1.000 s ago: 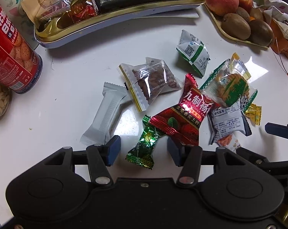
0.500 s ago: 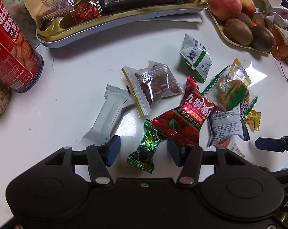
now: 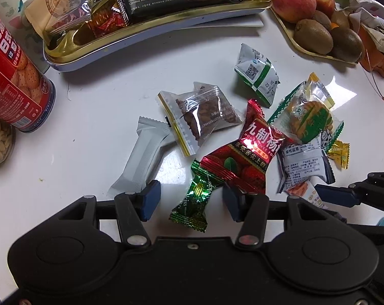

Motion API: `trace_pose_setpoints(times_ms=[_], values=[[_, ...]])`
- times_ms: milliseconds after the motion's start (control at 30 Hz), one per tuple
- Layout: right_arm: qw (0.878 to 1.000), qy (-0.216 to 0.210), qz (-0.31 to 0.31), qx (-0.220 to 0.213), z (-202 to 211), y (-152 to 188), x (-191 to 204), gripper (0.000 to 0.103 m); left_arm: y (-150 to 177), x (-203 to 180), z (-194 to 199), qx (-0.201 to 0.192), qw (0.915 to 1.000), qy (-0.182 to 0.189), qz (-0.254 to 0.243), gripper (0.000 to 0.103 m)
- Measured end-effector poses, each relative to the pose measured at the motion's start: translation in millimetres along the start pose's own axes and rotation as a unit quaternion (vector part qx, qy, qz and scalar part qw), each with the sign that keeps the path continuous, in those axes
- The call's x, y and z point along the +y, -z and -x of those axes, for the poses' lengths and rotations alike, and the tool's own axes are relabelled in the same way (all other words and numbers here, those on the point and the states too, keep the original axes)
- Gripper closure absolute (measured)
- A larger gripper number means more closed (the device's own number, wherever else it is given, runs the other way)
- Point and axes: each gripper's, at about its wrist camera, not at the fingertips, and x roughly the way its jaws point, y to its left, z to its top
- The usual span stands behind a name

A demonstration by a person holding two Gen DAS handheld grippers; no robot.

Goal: Organize snacks
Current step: 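Grasp the green foil candy with the left gripper while the right grasps the white-pink snack packet, then carry the green candy and white-pink packet in both grippers to the gold tray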

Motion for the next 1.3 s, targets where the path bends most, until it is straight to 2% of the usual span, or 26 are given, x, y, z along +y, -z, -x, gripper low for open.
trace_pose_setpoints(times_ms=[33, 100, 133, 233, 467, 1300], values=[[1.000, -0.004, 0.005, -0.001, 0.1, 1.1, 0.4, 0.078, 0.4, -2.5, 0.3, -0.004, 0.9999, -0.009, -0.007, 0.052], [1.000, -0.007, 0.004, -0.007, 1.6, 2.9, -0.5, 0.079, -0.2, -5.5, 0.3, -0.006, 0.9997, -0.016, -0.014, 0.074], [1.000, -0.009, 0.003, -0.010, 3.5, 4.6, -0.8, 0.079, -0.7, -4.5, 0.5, -0.005, 0.9999, -0.008, -0.011, 0.082], [1.000, -0.010, 0.003, -0.015, 5.6, 7.9, -1.7, 0.079, -1.5, 3.3, 0.8, -0.003, 0.9997, 0.017, 0.015, 0.081], [1.000, -0.018, -0.014, -0.020, 8.5, 9.2, -5.7, 0.082, -1.0, 14.3, 1.1, -0.009, 0.9980, 0.037, 0.050, 0.082], [0.995, -0.032, -0.090, -0.042, 32.1, 19.0, -41.6, 0.082, 23.3, 29.4, 22.9, -0.022, 0.9914, 0.017, 0.128, 0.082]])
